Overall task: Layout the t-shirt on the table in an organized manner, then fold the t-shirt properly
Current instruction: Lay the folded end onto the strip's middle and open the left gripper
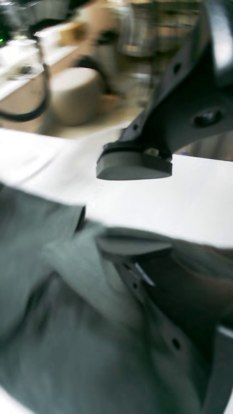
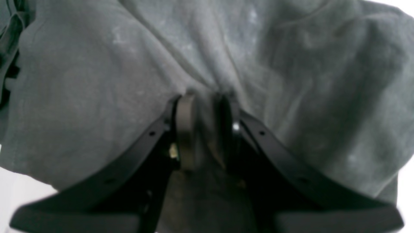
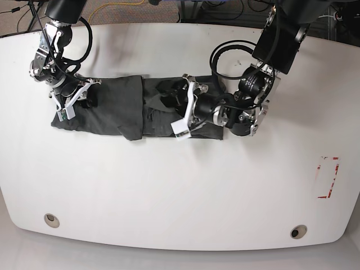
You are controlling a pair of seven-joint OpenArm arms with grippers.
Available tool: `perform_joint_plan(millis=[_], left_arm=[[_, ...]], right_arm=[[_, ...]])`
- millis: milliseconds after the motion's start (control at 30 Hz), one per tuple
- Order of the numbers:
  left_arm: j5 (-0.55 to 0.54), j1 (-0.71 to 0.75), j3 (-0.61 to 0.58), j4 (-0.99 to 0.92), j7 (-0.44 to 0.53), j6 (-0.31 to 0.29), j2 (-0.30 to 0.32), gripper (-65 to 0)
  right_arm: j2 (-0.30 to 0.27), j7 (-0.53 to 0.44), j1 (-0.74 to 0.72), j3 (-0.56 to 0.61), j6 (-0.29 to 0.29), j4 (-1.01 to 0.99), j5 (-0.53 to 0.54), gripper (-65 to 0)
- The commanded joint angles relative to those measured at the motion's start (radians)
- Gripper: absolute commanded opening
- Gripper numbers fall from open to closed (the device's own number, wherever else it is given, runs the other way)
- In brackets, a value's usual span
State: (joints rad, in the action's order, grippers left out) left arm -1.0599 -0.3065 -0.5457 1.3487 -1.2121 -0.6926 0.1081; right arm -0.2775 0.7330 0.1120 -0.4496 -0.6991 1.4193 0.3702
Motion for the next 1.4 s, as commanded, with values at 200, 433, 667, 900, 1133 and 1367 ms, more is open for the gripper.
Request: perform_joint_plan(millis=[200, 433, 667, 900, 1133, 1367], left_arm=[[-0.026, -0.118, -0.235, 0.015, 0.002, -0.006, -0.005, -40.1], [-0.026, -0.156, -0.207, 0.074, 0.005, -0.006, -0.002, -40.1], [-0.019, -0.105, 0.089, 0.176, 0.005, -0.006, 0.040, -40.1], [0.132, -0.041, 0.304, 0.147, 0.008, -0.006, 0.060, -40.8], [0.367, 0.028, 0.349, 0.153, 0.008, -0.006, 0.058, -55.3], [0.439, 0.088, 0.327, 0.159, 0.008, -0.006, 0.061, -55.1]], right_arm=[[-0.010, 0.038, -0.010, 0.002, 0.001, 0.002, -0.024, -52.0], [-0.010, 0.038, -0.013, 0.002, 0.001, 0.001, -0.024, -52.0], [-0.007, 0.038, -0.013, 0.002, 0.001, 0.002, -0.024, -52.0], [-0.010, 0.038, -0.011, 0.001, 0.001, 0.002, -0.021, -52.0], [-0.012, 0.038, -0.010, 0.001, 0.001, 0.004, -0.021, -52.0], [-0.012, 0.038, -0.011, 0.001, 0.001, 0.002, -0.023, -52.0]])
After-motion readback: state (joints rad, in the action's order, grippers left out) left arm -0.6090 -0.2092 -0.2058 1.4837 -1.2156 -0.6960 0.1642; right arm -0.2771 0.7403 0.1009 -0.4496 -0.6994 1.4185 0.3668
